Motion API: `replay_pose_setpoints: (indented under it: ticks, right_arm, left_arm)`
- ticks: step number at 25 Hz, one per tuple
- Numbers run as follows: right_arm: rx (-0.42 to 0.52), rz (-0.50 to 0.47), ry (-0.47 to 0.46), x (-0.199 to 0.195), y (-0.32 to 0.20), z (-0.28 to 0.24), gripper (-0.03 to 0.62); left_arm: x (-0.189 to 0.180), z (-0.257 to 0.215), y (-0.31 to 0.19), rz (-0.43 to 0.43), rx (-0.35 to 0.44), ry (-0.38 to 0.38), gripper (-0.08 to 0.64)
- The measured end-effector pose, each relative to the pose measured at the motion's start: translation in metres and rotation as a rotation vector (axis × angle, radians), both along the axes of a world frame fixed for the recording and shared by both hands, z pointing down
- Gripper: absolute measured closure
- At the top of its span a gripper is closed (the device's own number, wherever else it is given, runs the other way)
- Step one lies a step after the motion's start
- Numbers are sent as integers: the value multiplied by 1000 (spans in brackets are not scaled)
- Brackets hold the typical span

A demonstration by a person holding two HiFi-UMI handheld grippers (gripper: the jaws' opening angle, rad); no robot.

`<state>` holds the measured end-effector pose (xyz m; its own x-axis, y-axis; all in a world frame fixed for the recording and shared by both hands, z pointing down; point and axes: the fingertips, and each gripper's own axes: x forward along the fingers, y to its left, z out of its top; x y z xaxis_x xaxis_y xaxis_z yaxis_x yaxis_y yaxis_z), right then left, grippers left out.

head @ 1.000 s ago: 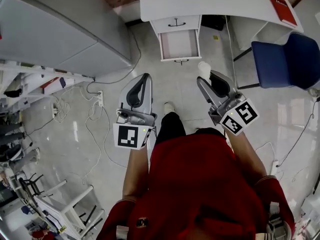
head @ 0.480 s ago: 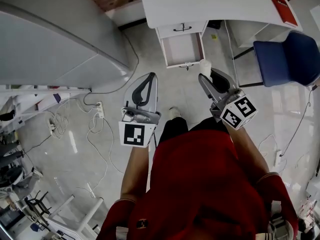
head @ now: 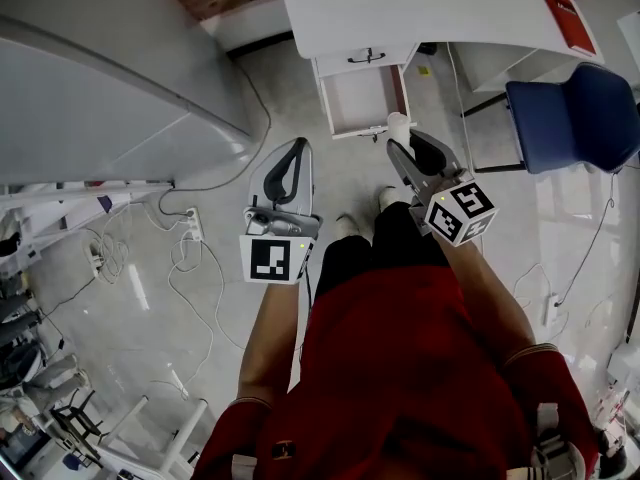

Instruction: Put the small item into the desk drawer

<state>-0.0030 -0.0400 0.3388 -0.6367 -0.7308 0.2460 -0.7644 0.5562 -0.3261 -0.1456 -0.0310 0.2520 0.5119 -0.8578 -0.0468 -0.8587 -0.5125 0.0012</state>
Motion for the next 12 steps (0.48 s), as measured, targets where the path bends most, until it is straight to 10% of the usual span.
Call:
replay_pose_setpoints:
  ticks: [12]
  right_arm:
    - [-106,38,27,10,-93,99,451]
  left_arm:
    - [14,68,-75,-22,-66,-47,554]
